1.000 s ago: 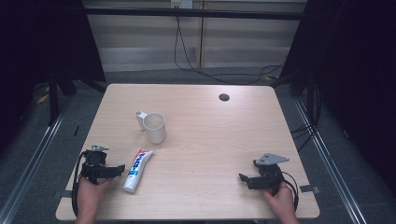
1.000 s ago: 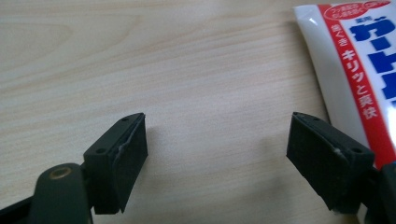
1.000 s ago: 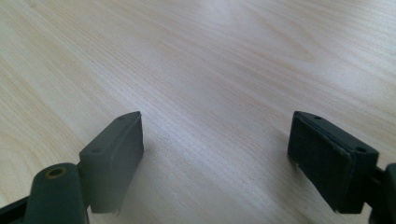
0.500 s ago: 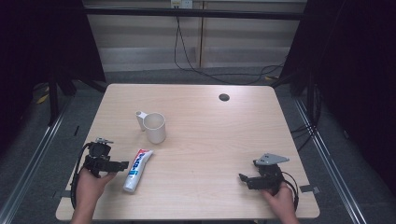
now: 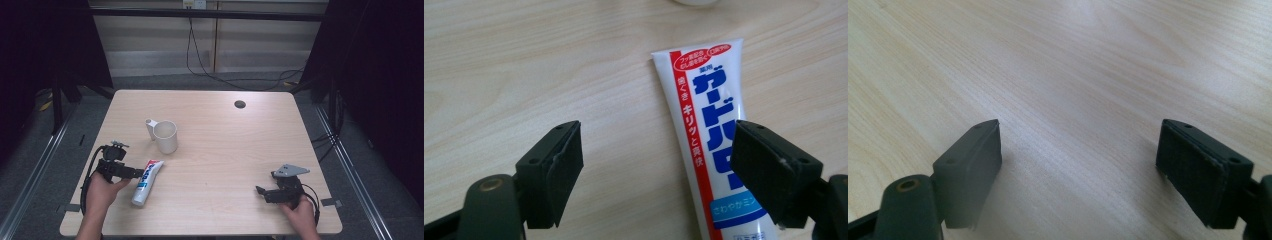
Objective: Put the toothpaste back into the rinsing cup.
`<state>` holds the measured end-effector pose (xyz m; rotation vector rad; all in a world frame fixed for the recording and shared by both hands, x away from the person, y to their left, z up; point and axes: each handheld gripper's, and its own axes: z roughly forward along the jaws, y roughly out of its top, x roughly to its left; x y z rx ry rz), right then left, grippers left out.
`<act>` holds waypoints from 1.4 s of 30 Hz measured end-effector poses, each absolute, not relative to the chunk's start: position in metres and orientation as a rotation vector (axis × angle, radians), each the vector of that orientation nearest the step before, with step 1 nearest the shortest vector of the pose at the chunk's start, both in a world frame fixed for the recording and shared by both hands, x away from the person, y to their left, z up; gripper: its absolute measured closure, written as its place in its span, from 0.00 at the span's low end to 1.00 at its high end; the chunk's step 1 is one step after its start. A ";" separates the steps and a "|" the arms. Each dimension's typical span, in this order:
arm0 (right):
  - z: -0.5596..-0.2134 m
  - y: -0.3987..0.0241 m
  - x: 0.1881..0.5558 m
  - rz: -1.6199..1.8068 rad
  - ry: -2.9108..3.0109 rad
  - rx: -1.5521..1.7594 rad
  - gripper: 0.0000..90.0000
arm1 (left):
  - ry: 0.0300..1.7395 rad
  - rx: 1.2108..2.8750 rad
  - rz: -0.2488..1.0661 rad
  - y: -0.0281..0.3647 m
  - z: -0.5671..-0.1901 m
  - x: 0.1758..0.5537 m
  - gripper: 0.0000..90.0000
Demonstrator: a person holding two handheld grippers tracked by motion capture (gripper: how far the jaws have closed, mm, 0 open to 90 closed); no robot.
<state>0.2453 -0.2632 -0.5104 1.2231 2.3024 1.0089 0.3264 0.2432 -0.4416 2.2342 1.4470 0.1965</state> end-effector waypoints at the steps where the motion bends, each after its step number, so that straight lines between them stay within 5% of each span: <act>1: -0.510 -0.263 0.245 1.009 2.302 1.223 0.20 | 1.448 2.238 0.196 0.242 -0.441 0.327 0.24; 42: -0.510 -0.263 0.245 1.009 2.303 1.223 0.20 | 1.488 2.284 0.096 0.197 -0.464 0.348 0.27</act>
